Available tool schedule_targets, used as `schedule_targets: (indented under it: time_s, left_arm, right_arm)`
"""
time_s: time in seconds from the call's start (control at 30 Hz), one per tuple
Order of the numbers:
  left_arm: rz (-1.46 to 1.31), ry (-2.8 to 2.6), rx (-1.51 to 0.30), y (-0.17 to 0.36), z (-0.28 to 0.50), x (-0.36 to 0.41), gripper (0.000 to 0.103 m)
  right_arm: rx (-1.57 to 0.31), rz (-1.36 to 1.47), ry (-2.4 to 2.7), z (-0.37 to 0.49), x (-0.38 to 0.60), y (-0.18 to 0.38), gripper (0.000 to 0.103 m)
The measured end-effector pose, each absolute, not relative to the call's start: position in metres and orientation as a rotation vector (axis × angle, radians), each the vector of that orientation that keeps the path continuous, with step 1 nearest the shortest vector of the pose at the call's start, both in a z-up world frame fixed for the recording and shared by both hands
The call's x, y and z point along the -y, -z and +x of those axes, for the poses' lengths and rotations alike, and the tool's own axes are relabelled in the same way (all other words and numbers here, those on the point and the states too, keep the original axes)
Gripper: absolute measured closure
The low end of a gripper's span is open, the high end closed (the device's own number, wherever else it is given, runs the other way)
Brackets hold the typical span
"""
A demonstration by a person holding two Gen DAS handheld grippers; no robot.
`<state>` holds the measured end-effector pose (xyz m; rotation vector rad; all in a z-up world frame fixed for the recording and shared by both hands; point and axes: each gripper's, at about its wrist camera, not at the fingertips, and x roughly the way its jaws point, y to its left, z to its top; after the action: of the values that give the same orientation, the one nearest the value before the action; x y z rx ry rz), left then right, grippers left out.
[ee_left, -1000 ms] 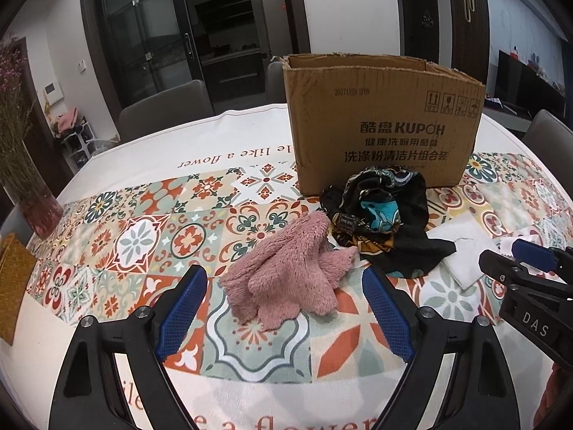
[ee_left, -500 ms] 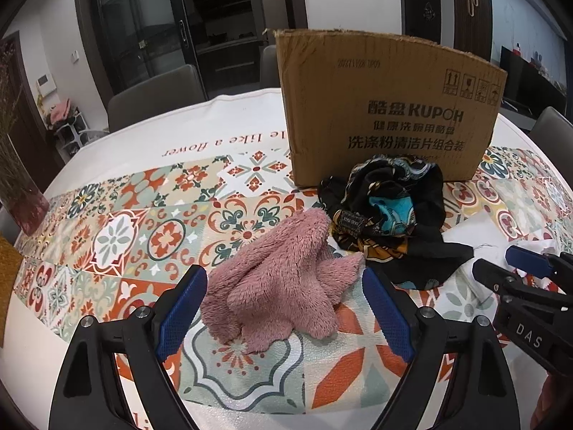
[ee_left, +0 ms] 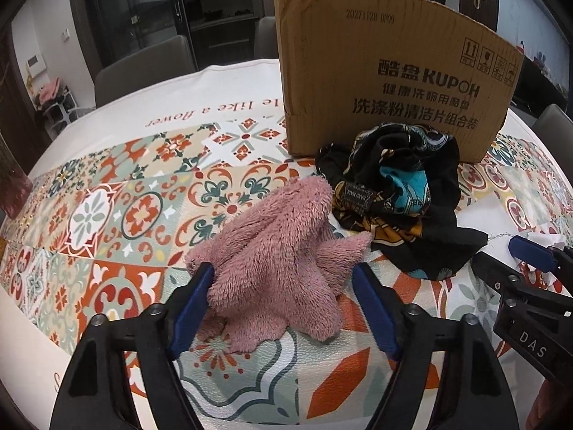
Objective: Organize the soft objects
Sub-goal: 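Grasp the pink fuzzy towel with the left tool while the right tool grasps the white square cloth, then lift and carry the pink towel and white cloth over the box with both tools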
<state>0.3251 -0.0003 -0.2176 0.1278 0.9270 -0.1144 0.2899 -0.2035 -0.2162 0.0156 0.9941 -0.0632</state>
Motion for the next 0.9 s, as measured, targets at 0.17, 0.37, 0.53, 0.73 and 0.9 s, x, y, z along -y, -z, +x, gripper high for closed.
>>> schedule_targets:
  time_s: [0.17,0.37,0.53,0.73,0.9]
  left_arm:
    - [0.123,0.129,-0.937,0.219,0.326,0.001,0.051]
    - [0.109,0.159,-0.936,0.216,0.323,0.004,0.076]
    - [0.075,0.191,-0.944,0.211,0.317,0.007,0.082]
    - [0.052,0.211,-0.937,0.2,0.305,0.009,0.082]
    - [0.035,0.215,-0.918,0.188,0.297,0.008,0.082]
  right_arm:
    - [-0.99,0.011,0.064,0.289,0.204,0.216,0.05]
    - [-0.989,0.029,0.059,0.29,0.212,0.213,0.081]
    - [-1.012,0.095,0.024,0.288,0.219,0.21,0.091]
    - [-1.008,0.108,0.002,0.275,0.218,0.204,0.091]
    - [-0.982,0.11,-0.01,0.266,0.218,0.189,0.091]
